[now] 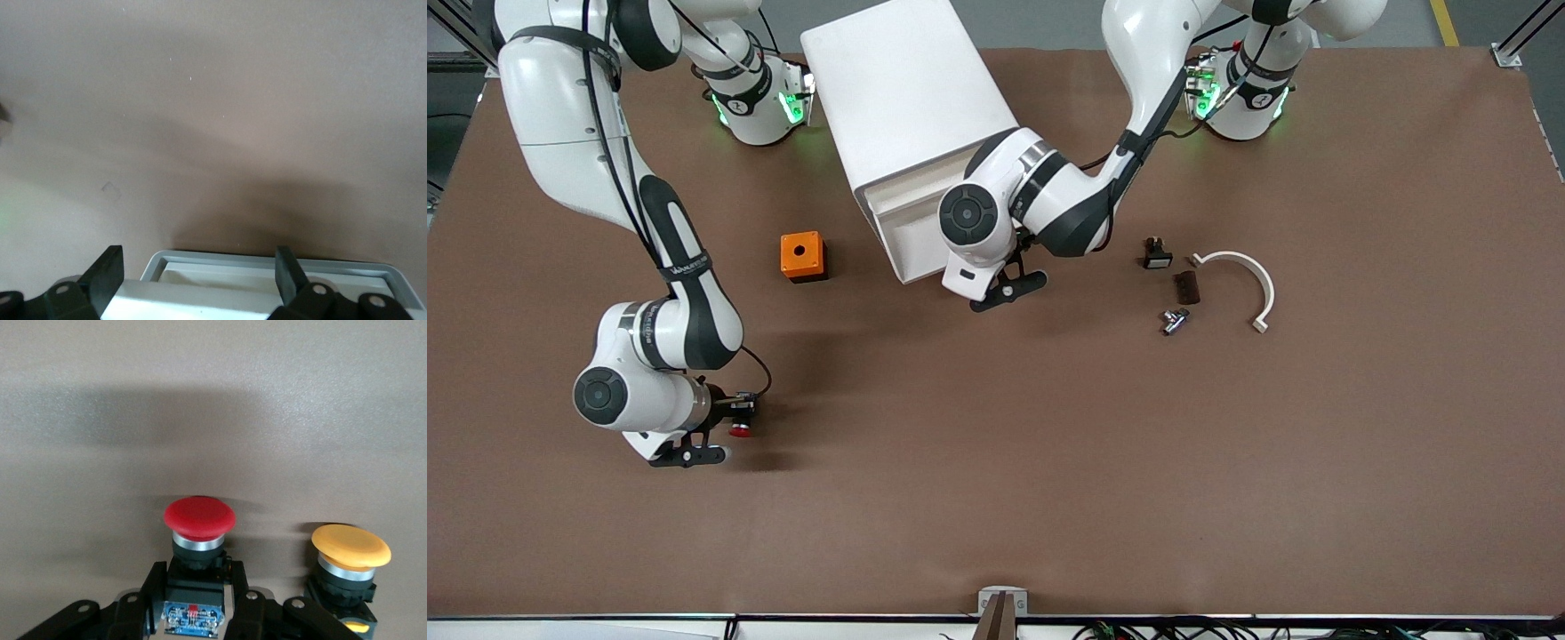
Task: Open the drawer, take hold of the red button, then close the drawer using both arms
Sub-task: 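Release the red button with the right gripper while the left gripper reaches the drawer, then push the drawer inward with the left gripper while the right gripper retracts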
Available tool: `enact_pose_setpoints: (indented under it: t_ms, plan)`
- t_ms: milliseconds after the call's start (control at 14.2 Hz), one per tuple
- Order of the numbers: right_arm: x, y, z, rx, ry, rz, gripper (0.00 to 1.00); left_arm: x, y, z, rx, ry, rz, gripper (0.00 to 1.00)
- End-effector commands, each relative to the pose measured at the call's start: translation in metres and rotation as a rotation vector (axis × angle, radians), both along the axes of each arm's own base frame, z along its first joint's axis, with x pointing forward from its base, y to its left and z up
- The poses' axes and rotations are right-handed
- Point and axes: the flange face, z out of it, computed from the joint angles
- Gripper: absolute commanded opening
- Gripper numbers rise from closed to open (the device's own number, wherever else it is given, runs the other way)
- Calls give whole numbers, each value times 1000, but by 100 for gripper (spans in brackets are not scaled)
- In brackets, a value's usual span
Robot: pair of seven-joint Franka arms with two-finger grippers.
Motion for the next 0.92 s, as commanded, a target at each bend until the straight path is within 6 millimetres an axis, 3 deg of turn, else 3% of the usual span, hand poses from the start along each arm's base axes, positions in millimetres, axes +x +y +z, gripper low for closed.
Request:
enact_pose_setpoints:
  t_ms: [0, 70, 211, 282, 352, 845]
  plan:
    - [-17, -1, -8, 25, 43, 3, 11, -17, -8, 13, -3, 11, -3, 100]
    - [-17, -1, -8, 24, 42, -1, 22, -21, -11, 14, -3, 9, -11, 99]
    - [-13, 0, -3, 25, 33, -7, 73, -31, -18, 16, 0, 2, -32, 100]
    - [-10, 0, 4, 26, 24, -5, 93, -33, -21, 16, -3, 0, -36, 100]
    - [-5, 1, 22, 28, 13, -4, 100, -35, -22, 16, -1, -1, -34, 99]
    - [15, -2, 98, 35, -90, 2, 100, -58, -33, 15, 8, 1, -77, 100]
